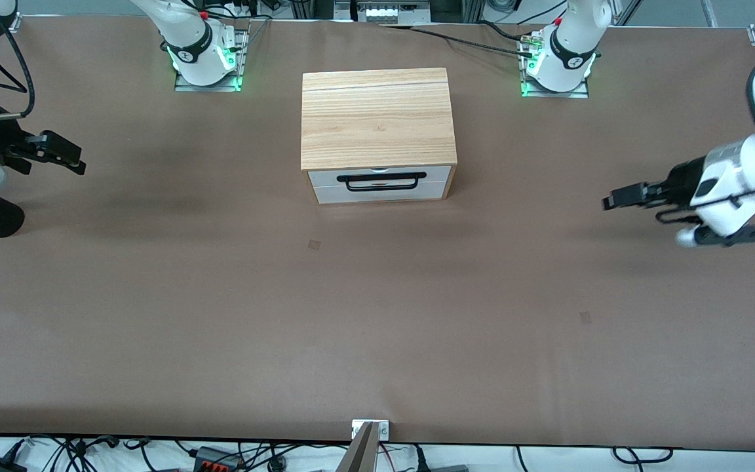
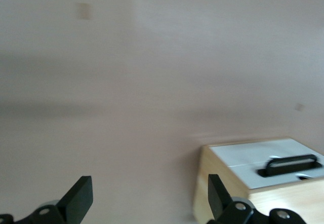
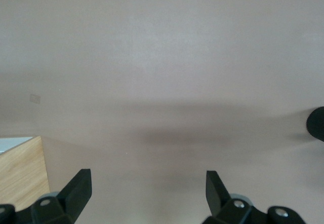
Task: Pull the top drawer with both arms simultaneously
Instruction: 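Move the left gripper and the right gripper toward the drawer handle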
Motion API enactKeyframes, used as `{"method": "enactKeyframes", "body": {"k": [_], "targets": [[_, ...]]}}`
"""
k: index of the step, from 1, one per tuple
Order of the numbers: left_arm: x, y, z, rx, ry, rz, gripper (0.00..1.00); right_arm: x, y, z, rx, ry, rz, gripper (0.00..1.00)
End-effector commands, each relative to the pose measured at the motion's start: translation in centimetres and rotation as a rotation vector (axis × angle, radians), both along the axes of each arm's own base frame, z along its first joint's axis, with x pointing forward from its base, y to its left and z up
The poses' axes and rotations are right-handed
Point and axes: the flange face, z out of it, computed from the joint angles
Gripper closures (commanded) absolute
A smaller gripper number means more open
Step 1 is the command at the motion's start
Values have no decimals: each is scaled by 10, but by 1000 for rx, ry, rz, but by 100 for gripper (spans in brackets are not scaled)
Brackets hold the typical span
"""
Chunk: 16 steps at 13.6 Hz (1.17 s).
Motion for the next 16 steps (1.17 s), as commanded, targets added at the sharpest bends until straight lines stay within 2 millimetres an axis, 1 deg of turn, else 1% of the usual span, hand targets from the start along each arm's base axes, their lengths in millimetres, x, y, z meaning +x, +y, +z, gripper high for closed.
{"method": "enactKeyframes", "body": {"k": [1, 2, 3, 4, 5, 6, 7, 8, 9, 10, 11, 12, 14, 15, 16], "targets": [[15, -30, -20, -107, 15, -53, 0, 15, 9, -41, -8, 81, 15, 0], [16, -41, -25, -133, 13, -67, 0, 16, 17, -51, -9, 113, 27, 0], [19, -57, -30, -155, -7, -103, 0, 16, 23, -58, -1, 141, 32, 0], [21, -68, -35, -164, -32, -138, 0, 18, 35, -66, 8, 149, 50, 0], [22, -75, -43, -174, -38, -161, 0, 22, 60, -74, 39, 161, 78, 0], [22, -85, -53, -217, -38, -174, 0, 24, 75, -76, 88, 166, 78, 0], [22, -93, -64, -255, -60, -204, 0, 26, 92, -89, 113, 190, 99, 0], [23, -98, -81, -280, -93, -258, 0, 28, 115, -95, 121, 199, 136, 0], [25, -103, -93, -332, -119, -294, 0, 31, 133, -103, 127, 206, 160, 0], [24, -110, -107, -396, -115, -303, 0, 32, 155, -113, 184, 216, 172, 0], [22, -113, -121, -454, -114, -308, 0, 33, 173, -124, 276, 229, 161, 0], [15, -117, -136, -528, -124, -319, 0, 34, 183, -135, 330, 245, 180, 0], [-5, -122, -170, -723, -148, -254, 0, 32, 211, -151, 400, 259, 211, 0], [-14, -126, -183, -809, -173, -219, 0, 33, 220, -163, 451, 276, 193, 0], [-19, -132, -189, -864, -186, -185, 0, 35, 229, -172, 522, 294, 165, 0]]}}
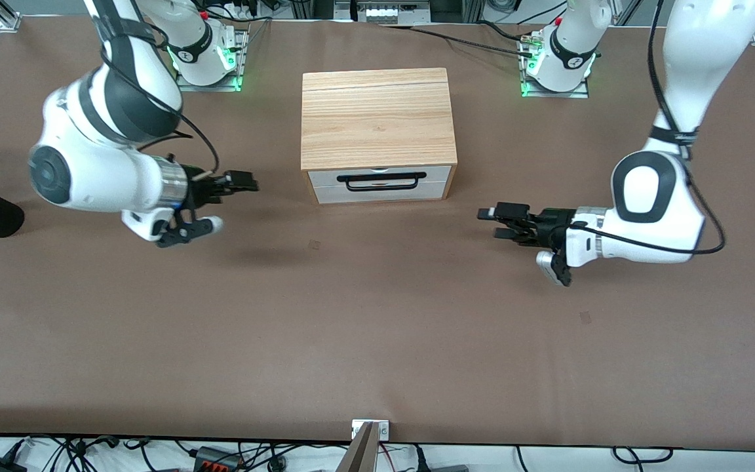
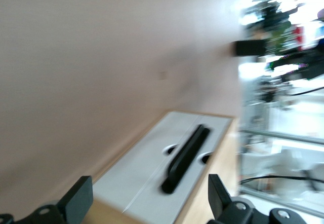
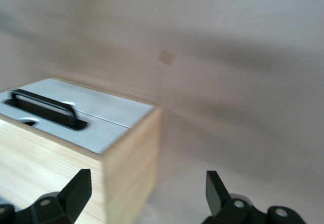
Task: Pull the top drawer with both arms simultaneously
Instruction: 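Close the left gripper and the right gripper on the black handle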
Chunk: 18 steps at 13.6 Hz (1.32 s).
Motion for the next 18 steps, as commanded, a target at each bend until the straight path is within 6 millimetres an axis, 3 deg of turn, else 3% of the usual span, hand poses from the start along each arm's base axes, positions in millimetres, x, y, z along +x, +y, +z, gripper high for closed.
{"method": "enactKeyframes", "body": {"k": [1, 3, 5, 8, 10, 13, 16, 18], "targets": [[-19, -7, -15, -125, -8, 68, 0, 10, 22, -12, 170, 31, -55, 0], [-24, -12, -30, -159, -17, 72, 0, 11, 44, -22, 284, 56, -103, 0], [-43, -19, -59, -263, -41, 120, 0, 12, 60, -47, 412, 80, -105, 0], [-63, -38, -83, -339, -17, 177, 0, 8, 63, -100, 641, 100, -117, 0], [-74, -51, -99, -382, -5, 196, 0, -1, 69, -124, 736, 110, -149, 0], [-100, -73, -110, -438, 58, 236, 0, -22, 74, -166, 877, 108, -156, 0], [-111, -75, -121, -479, 82, 269, 0, -39, 79, -218, 1098, 159, -176, 0], [-116, -80, -128, -510, 108, 267, 0, -46, 83, -229, 1124, 167, -168, 0]]}}
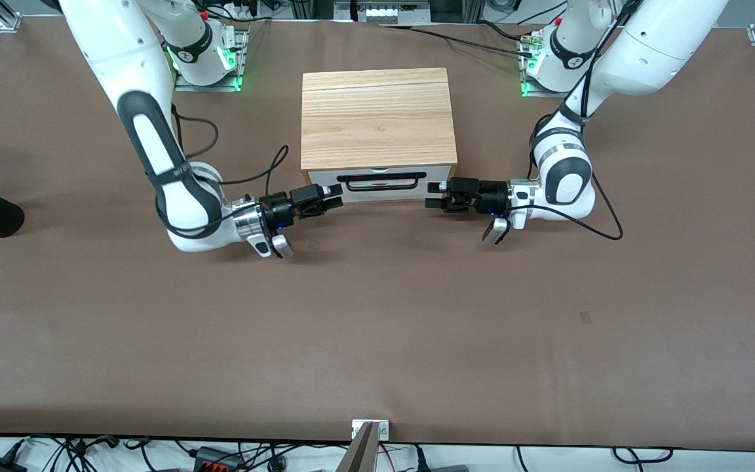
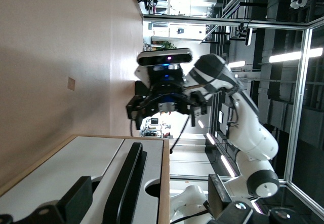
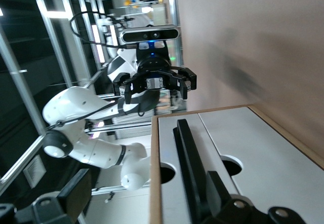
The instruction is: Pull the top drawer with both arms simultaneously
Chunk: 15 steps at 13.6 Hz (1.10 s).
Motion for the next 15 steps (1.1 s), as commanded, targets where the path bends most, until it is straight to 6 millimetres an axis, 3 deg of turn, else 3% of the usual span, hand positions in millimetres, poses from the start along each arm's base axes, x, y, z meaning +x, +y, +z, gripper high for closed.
{"method": "enactKeyframes", "body": {"k": [1, 6, 7, 12, 15], "targets": [[-7, -2, -12, -51, -3, 18, 1, -9, 3, -11, 52, 6, -7, 0], [-29, -14, -43, -108, -29, 46, 36, -27, 14, -32, 58, 32, -16, 0], [-29, -14, -43, -113, -27, 49, 36, -30, 17, -37, 62, 29, -14, 0], [-41, -17, -44, -127, -6, 47, 48, -41, 19, -44, 63, 51, 0, 67], [-47, -22, -45, -133, -26, 41, 55, -43, 22, -44, 61, 57, 6, 68]]}}
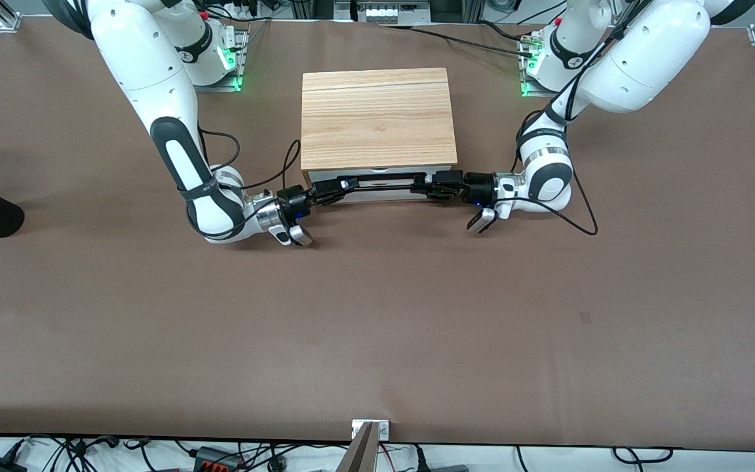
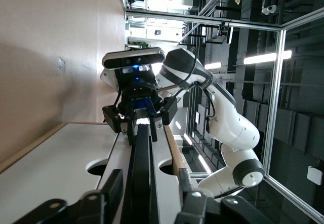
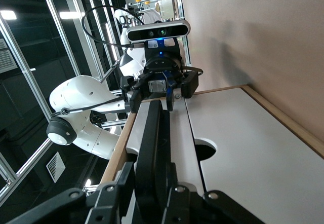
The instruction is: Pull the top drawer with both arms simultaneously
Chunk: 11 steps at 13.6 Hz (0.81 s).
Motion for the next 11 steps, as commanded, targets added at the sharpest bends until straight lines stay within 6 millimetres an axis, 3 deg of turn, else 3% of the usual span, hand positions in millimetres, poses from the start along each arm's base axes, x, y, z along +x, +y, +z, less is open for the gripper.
{"method": "enactKeyframes", "body": {"k": [1, 5, 11], "targets": [[-7, -2, 2, -22, -35, 30, 55, -5, 4, 2, 24, -4, -6, 68], [-10, -2, 0, -21, -48, 31, 66, -5, 4, 2, 25, -4, -5, 90], [-10, 0, -3, -23, -40, 36, 78, 0, 5, 6, 28, -8, -8, 94]]}}
